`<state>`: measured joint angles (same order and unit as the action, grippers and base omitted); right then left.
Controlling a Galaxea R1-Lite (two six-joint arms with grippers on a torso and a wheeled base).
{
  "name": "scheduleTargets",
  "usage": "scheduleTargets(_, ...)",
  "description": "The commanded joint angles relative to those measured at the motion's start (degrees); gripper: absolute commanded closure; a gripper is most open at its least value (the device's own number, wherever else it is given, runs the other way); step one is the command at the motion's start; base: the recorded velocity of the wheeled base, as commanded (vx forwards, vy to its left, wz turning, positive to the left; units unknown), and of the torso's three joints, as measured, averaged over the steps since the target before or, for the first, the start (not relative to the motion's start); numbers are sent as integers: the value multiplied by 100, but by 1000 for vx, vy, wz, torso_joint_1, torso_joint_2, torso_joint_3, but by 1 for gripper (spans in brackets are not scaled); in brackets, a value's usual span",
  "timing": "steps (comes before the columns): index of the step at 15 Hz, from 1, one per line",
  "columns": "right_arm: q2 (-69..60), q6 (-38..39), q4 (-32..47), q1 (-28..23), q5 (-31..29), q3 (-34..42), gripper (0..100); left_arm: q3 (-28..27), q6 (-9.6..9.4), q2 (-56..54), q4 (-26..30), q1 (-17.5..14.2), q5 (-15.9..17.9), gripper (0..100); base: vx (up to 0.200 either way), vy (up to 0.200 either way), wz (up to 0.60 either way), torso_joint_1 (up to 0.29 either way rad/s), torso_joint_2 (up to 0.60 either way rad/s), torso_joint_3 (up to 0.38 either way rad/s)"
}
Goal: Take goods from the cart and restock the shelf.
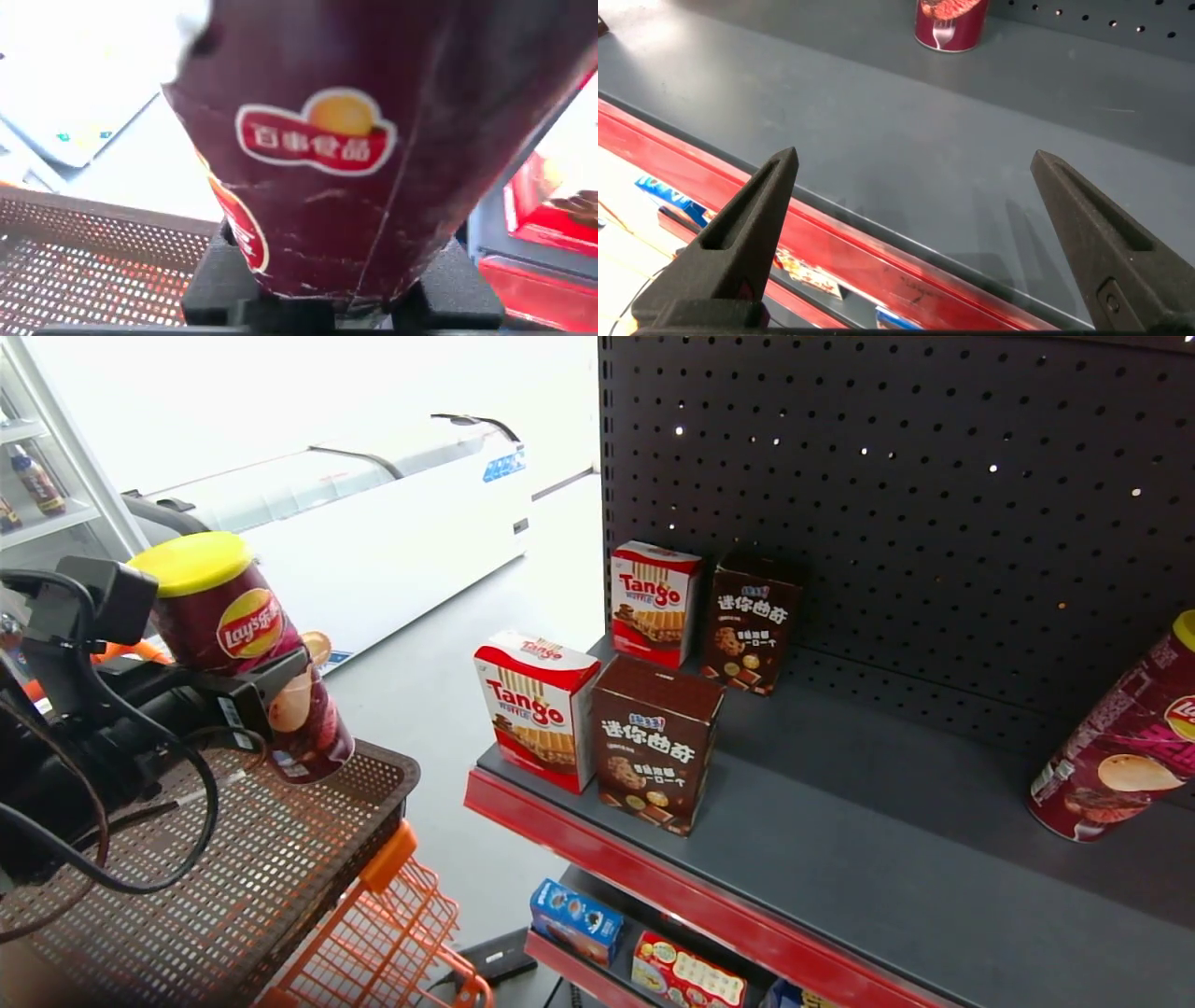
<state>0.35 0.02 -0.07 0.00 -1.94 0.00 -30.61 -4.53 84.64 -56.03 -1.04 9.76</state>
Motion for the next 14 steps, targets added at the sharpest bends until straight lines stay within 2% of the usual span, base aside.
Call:
scheduleTargets(1, 9, -2, -1, 0, 0, 0, 0, 354, 23, -141, -31, 323, 113, 100, 0, 0, 0, 0, 0, 0)
scheduleTargets(2, 9, -2, -1, 0, 0, 0, 0, 468, 23, -141, -40, 525, 403, 100, 0, 0, 0, 0, 0, 0)
scheduleTargets(4, 9, -2, -1, 0, 0, 0, 0, 600, 40, -193, -31, 534, 1221, 100, 0, 0, 0, 0, 0, 0)
scheduleTargets(6, 9, -2, -1, 0, 0, 0, 0, 626, 32, -264, -22, 508, 1757, 100, 0, 0, 0, 0, 0, 0)
scheduleTargets(9, 9, -2, -1, 0, 0, 0, 0, 917, -4, -299, -31, 569, 1854, 100, 0, 0, 0, 0, 0, 0)
scheduleTargets(10, 9, 6, -1, 0, 0, 0, 0, 793, 5, -308, -31, 701, 1854, 100, 0, 0, 0, 0, 0, 0)
scheduleTargets(14, 9, -2, -1, 0, 0, 0, 0, 495, 32, -299, 31, 763, 2003, 100, 0, 0, 0, 0, 0, 0)
